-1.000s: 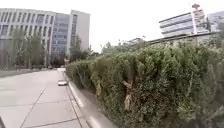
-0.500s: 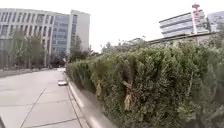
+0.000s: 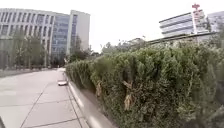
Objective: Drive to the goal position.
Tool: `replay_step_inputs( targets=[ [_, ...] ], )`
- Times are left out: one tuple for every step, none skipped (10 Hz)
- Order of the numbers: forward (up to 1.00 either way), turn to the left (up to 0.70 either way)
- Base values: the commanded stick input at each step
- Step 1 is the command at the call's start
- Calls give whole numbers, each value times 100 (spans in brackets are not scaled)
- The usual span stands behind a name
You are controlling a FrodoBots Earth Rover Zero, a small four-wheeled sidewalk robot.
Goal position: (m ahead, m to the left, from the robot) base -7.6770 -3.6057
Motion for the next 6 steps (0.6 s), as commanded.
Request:
replay_step_inputs(
  targets=[
    [5,0],
    [5,0],
    [5,0],
    [5,0],
    [5,0],
    [5,0]
  ],
)
